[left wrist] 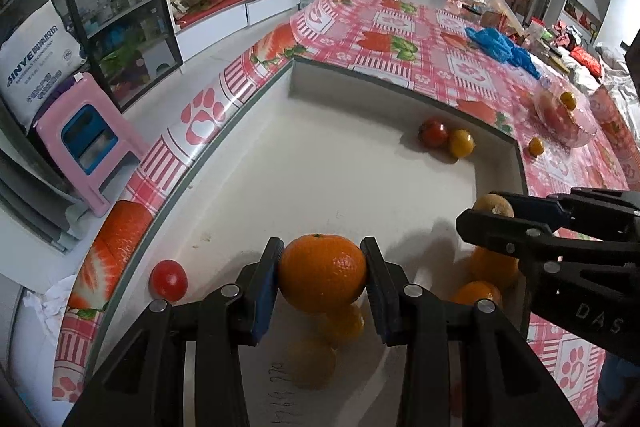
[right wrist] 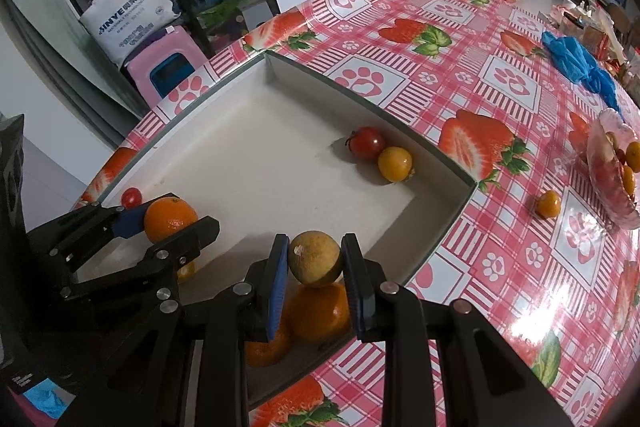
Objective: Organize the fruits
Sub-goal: 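Lower both fruits into the white tray and open both grippers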
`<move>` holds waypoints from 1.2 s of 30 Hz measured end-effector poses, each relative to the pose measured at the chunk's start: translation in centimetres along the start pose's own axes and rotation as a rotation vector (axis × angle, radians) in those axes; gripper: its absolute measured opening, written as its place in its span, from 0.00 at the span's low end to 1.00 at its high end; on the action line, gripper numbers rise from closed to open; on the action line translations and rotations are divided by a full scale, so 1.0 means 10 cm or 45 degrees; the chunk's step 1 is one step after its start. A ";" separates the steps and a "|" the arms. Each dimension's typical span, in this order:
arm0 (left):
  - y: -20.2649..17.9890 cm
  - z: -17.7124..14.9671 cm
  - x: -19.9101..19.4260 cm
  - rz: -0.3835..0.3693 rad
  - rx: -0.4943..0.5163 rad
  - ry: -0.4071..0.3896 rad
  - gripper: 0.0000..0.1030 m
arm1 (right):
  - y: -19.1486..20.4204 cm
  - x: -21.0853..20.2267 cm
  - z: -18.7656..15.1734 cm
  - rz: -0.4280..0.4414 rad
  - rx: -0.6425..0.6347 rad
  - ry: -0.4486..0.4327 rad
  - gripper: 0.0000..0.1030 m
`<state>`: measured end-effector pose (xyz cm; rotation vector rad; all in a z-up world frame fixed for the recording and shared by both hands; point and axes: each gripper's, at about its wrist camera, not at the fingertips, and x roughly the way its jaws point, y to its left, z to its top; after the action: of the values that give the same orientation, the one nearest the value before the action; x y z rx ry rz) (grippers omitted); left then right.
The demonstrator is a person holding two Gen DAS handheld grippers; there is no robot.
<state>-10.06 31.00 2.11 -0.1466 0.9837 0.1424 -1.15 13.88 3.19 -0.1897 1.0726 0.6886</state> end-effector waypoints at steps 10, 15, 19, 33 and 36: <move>-0.06 0.02 0.06 0.037 0.028 0.044 0.40 | 0.02 0.13 0.03 0.010 0.014 0.053 0.40; -0.07 0.01 0.06 0.053 0.034 0.053 0.40 | 0.01 0.08 0.02 -0.015 0.012 0.038 0.52; -0.09 0.03 0.02 0.069 0.036 0.030 0.70 | 0.03 -0.02 0.04 -0.017 0.007 0.010 0.65; -0.16 -0.01 -0.17 0.060 0.043 -0.002 1.00 | 0.07 -0.22 0.01 -0.011 0.011 -0.005 0.82; -0.17 -0.01 -0.21 0.063 0.048 -0.002 1.00 | 0.09 -0.26 -0.01 -0.015 0.008 -0.003 0.86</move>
<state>-11.00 29.20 3.88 -0.0875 0.9882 0.1689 -2.49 13.46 5.52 -0.1895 1.0708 0.6749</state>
